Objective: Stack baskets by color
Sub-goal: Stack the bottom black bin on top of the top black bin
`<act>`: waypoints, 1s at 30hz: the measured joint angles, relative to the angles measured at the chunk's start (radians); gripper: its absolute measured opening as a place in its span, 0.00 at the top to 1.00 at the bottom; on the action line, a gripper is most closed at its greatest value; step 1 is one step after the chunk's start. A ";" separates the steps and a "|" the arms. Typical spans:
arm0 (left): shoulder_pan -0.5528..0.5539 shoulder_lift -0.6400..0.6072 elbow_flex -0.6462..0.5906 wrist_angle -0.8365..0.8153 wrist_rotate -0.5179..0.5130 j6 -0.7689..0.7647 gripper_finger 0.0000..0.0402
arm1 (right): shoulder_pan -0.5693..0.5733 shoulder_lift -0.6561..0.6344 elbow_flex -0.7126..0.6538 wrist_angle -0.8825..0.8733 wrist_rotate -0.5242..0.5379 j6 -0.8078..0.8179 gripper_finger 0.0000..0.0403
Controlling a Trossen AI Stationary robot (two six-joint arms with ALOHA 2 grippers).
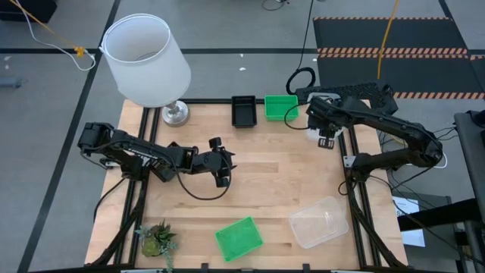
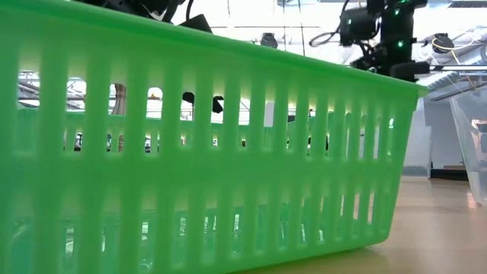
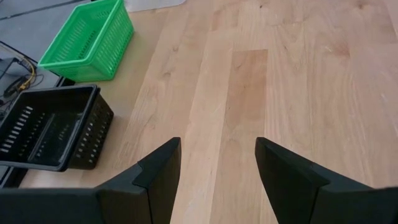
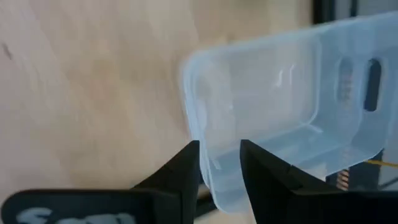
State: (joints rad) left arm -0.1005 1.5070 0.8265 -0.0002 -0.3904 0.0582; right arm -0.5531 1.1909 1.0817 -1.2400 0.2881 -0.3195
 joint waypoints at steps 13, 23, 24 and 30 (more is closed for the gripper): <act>-0.033 -0.062 0.028 -0.241 -0.013 -0.004 0.48 | 0.291 -0.167 0.000 0.259 0.002 0.414 0.72; -0.087 -0.220 0.032 -0.687 -0.080 -0.349 0.48 | 0.464 -0.200 -0.156 0.695 -0.004 0.271 0.72; -0.091 -0.235 0.032 -0.729 -0.084 -0.397 0.48 | 0.468 -0.201 -0.175 0.736 -0.003 0.241 0.72; -0.139 -0.281 0.032 -1.049 -0.085 -0.706 0.48 | 0.470 -0.202 -0.252 0.829 -0.003 0.174 0.72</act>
State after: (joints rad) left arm -0.2398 1.2263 0.8585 -1.0495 -0.4759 -0.6479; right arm -0.0826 0.9894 0.8302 -0.4110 0.2848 -0.1453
